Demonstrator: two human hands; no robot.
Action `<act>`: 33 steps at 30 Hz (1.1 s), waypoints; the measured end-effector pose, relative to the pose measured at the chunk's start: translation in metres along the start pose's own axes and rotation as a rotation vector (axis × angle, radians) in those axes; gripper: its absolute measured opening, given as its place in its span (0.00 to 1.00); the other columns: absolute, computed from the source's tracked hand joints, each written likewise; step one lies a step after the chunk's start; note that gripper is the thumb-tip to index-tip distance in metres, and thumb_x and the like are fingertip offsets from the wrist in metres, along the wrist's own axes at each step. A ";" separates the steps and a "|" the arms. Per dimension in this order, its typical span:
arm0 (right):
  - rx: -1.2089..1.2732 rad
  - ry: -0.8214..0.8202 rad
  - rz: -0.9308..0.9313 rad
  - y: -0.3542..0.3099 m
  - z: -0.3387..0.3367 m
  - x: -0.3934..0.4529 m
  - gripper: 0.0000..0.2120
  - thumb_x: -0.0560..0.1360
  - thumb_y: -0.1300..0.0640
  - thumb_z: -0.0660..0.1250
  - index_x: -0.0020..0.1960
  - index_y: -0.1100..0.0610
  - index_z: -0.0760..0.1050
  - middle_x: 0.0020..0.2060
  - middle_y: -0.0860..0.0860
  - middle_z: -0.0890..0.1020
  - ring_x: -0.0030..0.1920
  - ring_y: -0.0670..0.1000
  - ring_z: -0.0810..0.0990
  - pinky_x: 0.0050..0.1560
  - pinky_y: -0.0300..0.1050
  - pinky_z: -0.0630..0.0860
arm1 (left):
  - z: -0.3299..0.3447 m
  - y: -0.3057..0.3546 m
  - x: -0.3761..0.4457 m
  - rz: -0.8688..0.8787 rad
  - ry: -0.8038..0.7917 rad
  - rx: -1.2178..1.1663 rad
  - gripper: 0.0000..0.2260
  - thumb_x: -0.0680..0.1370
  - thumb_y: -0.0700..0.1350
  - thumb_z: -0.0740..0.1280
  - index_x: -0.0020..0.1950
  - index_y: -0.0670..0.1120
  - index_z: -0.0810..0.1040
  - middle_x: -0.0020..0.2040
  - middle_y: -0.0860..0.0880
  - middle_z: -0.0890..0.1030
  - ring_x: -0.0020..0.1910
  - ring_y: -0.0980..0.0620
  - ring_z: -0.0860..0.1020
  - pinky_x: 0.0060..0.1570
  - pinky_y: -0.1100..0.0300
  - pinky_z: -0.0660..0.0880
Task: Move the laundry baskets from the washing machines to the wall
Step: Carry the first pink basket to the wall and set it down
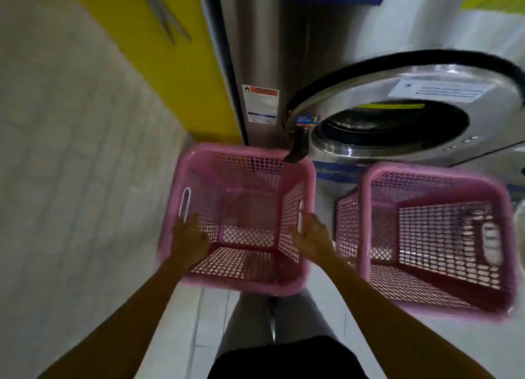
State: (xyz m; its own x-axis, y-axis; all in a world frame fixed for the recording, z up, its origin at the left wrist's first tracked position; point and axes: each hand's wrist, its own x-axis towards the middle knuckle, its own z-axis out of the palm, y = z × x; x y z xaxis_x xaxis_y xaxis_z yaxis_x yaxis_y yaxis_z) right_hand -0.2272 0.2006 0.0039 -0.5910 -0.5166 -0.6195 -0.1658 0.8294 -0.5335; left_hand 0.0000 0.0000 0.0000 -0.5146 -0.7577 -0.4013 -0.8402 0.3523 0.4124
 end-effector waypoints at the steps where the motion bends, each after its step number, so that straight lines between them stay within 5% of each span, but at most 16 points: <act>1: -0.001 0.050 0.007 -0.002 0.002 0.001 0.34 0.76 0.41 0.63 0.78 0.52 0.61 0.71 0.57 0.72 0.70 0.62 0.73 0.67 0.57 0.71 | 0.003 -0.005 0.011 -0.043 0.043 -0.008 0.42 0.65 0.37 0.63 0.77 0.53 0.55 0.77 0.48 0.64 0.57 0.35 0.78 0.57 0.42 0.75; 4: 0.060 0.119 0.023 0.002 0.013 0.009 0.35 0.76 0.49 0.65 0.79 0.52 0.57 0.69 0.60 0.71 0.67 0.66 0.74 0.64 0.62 0.75 | 0.009 -0.009 0.039 -0.269 0.035 0.059 0.42 0.66 0.41 0.66 0.79 0.51 0.53 0.77 0.42 0.60 0.70 0.32 0.64 0.71 0.39 0.61; 7: 0.084 0.105 0.014 0.008 0.018 0.019 0.40 0.77 0.57 0.63 0.81 0.46 0.45 0.68 0.62 0.71 0.62 0.67 0.76 0.59 0.64 0.78 | 0.020 -0.005 0.051 -0.402 0.102 0.010 0.42 0.62 0.41 0.65 0.77 0.53 0.58 0.72 0.37 0.62 0.71 0.31 0.58 0.72 0.37 0.54; 10: -0.007 0.070 -0.017 0.020 0.013 0.029 0.45 0.75 0.62 0.60 0.81 0.42 0.38 0.56 0.58 0.80 0.41 0.55 0.82 0.39 0.47 0.79 | 0.027 0.000 0.050 -0.437 0.212 -0.013 0.40 0.63 0.40 0.65 0.74 0.56 0.62 0.72 0.36 0.61 0.70 0.31 0.60 0.71 0.37 0.55; 12: -0.018 0.037 -0.032 0.029 0.007 0.032 0.47 0.74 0.68 0.60 0.82 0.43 0.39 0.55 0.54 0.81 0.32 0.47 0.76 0.36 0.44 0.75 | 0.031 0.000 0.047 -0.411 0.242 0.029 0.40 0.64 0.40 0.67 0.74 0.60 0.61 0.72 0.36 0.60 0.70 0.31 0.62 0.70 0.36 0.57; 15: -0.012 0.013 -0.090 0.039 -0.001 0.033 0.47 0.73 0.70 0.61 0.82 0.45 0.41 0.67 0.57 0.78 0.33 0.49 0.76 0.37 0.44 0.76 | 0.031 -0.003 0.038 -0.389 0.297 0.116 0.37 0.67 0.42 0.68 0.74 0.60 0.60 0.68 0.35 0.66 0.62 0.32 0.68 0.61 0.37 0.65; 18: -0.051 0.020 -0.085 0.054 -0.009 0.036 0.48 0.73 0.68 0.59 0.81 0.40 0.38 0.58 0.59 0.83 0.29 0.45 0.74 0.29 0.37 0.68 | 0.031 -0.018 0.021 -0.363 0.317 0.162 0.29 0.76 0.50 0.64 0.75 0.57 0.57 0.57 0.34 0.72 0.52 0.34 0.73 0.53 0.40 0.71; 22: -0.130 -0.043 -0.127 0.060 -0.019 0.034 0.47 0.76 0.67 0.60 0.81 0.42 0.34 0.64 0.58 0.80 0.29 0.48 0.78 0.30 0.40 0.72 | 0.053 -0.047 -0.008 -0.281 0.137 0.049 0.45 0.70 0.35 0.67 0.79 0.58 0.47 0.53 0.32 0.71 0.46 0.33 0.73 0.45 0.42 0.75; 24: -0.136 -0.066 -0.145 0.062 -0.021 0.033 0.47 0.77 0.67 0.60 0.80 0.40 0.33 0.69 0.60 0.76 0.29 0.49 0.79 0.30 0.42 0.75 | 0.058 -0.049 -0.017 -0.325 0.080 0.020 0.49 0.70 0.35 0.68 0.78 0.62 0.42 0.55 0.32 0.72 0.42 0.36 0.73 0.40 0.46 0.74; 26: -0.138 -0.052 -0.147 0.063 -0.023 0.031 0.47 0.77 0.67 0.59 0.79 0.37 0.33 0.62 0.63 0.80 0.30 0.55 0.82 0.29 0.47 0.80 | 0.051 -0.041 -0.025 -0.356 0.021 -0.009 0.47 0.72 0.41 0.66 0.76 0.67 0.38 0.57 0.32 0.74 0.36 0.37 0.76 0.33 0.51 0.73; 28: -0.130 0.012 -0.160 0.064 -0.026 0.030 0.45 0.77 0.67 0.59 0.80 0.38 0.37 0.45 0.61 0.84 0.31 0.58 0.83 0.30 0.55 0.82 | 0.046 -0.037 -0.036 -0.425 0.006 -0.063 0.42 0.74 0.44 0.63 0.78 0.64 0.42 0.64 0.32 0.71 0.41 0.35 0.79 0.37 0.49 0.77; 30: -0.148 0.050 -0.189 0.063 -0.030 0.030 0.43 0.77 0.66 0.59 0.81 0.40 0.39 0.36 0.57 0.82 0.28 0.55 0.81 0.27 0.52 0.80 | 0.042 -0.029 -0.051 -0.525 -0.008 -0.086 0.37 0.76 0.46 0.63 0.78 0.62 0.46 0.67 0.30 0.67 0.56 0.31 0.75 0.51 0.40 0.75; 33: -0.207 0.028 -0.187 0.060 -0.035 0.025 0.43 0.79 0.61 0.62 0.80 0.38 0.38 0.43 0.58 0.82 0.31 0.53 0.81 0.28 0.44 0.77 | 0.043 -0.023 -0.084 -0.525 0.077 -0.101 0.35 0.78 0.48 0.61 0.76 0.66 0.44 0.58 0.27 0.71 0.48 0.32 0.76 0.48 0.38 0.76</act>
State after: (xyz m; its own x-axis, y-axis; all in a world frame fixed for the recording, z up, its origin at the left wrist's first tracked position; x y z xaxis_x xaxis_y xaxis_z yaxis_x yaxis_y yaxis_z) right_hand -0.2796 0.2446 -0.0236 -0.5558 -0.6610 -0.5041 -0.4297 0.7476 -0.5064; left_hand 0.0550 0.0788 -0.0110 -0.0128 -0.8573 -0.5146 -0.9585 -0.1361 0.2505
